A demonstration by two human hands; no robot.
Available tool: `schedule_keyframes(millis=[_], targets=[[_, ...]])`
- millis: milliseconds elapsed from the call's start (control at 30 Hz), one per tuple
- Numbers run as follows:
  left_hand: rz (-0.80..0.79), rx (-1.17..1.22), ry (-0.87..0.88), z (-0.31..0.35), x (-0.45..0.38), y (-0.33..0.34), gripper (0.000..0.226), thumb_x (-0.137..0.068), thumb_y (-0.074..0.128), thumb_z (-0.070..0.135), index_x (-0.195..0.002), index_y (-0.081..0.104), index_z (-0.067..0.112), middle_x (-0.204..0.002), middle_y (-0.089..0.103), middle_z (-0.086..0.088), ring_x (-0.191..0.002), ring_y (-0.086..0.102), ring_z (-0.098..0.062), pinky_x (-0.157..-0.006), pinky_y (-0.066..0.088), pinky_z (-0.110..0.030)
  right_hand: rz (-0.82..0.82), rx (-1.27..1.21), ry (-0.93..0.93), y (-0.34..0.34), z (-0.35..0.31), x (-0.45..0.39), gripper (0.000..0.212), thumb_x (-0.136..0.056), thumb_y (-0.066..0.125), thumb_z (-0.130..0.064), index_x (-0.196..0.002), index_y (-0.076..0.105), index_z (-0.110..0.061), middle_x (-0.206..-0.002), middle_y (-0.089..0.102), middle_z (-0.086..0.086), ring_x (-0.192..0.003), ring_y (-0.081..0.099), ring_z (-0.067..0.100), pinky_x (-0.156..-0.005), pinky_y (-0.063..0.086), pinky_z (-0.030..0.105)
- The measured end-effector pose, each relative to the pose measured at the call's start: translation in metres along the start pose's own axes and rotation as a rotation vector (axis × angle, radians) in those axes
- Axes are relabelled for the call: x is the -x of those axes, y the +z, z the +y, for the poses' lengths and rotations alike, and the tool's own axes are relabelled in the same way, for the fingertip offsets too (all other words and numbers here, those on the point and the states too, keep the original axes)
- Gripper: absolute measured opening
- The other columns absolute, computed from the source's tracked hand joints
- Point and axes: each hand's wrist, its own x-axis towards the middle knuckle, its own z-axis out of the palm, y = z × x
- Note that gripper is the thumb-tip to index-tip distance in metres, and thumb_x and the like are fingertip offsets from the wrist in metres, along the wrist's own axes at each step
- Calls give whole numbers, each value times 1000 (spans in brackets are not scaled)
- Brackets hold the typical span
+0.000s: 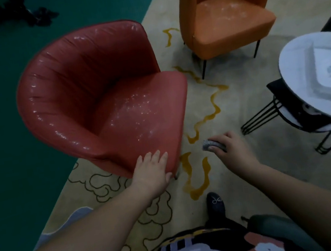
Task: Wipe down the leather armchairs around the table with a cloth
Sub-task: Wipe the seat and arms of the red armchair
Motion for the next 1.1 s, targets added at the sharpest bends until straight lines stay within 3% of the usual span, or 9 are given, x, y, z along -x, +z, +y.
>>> schedule_keyframes(millis=[367,500,833,1000,1100], targets=[[-22,156,-254,25,-78,-36,71,-95,35,54,-154,13,23,-160,19,-2,-145,19,-26,-118,13,-46,-148,45,-187,-44,32,-149,29,-87,65,-33,-114,67,-24,-98,52,1,-93,54,17,-85,40,25],[-48,152,-290,8,-99,-39,70,-96,35,54,-155,11,23,-161,16,-2,-146,16,-25,-119,11,-46,-212,38,-273,-34,22,-192,28,-86,67,-31,-113,68,-24,-94,52,3,-89,55,19,-83,41,25],[-50,195,-368,-49,-170,-50,70,-97,33,53,-155,8,22,-162,14,-2,-147,13,-25,-119,7,-45,-169,30,-431,-18,-14,-312,27,-84,69,-31,-110,69,-26,-88,47,-7,-78,48,6,-75,36,19],[-71,219,-462,-75,-191,-57,71,-97,33,53,-155,7,22,-162,12,-3,-147,12,-25,-119,8,-46,-254,34,-475,3,-34,-364,29,-84,68,-32,-112,68,-26,-88,49,-2,-80,50,12,-75,36,20],[-58,288,-577,-89,-209,-62,70,-97,33,53,-155,6,23,-162,11,-2,-148,12,-24,-120,8,-45,-339,29,-538,17,-45,-400,29,-86,67,-32,-114,67,-27,-83,39,-11,-77,45,7,-72,32,15]])
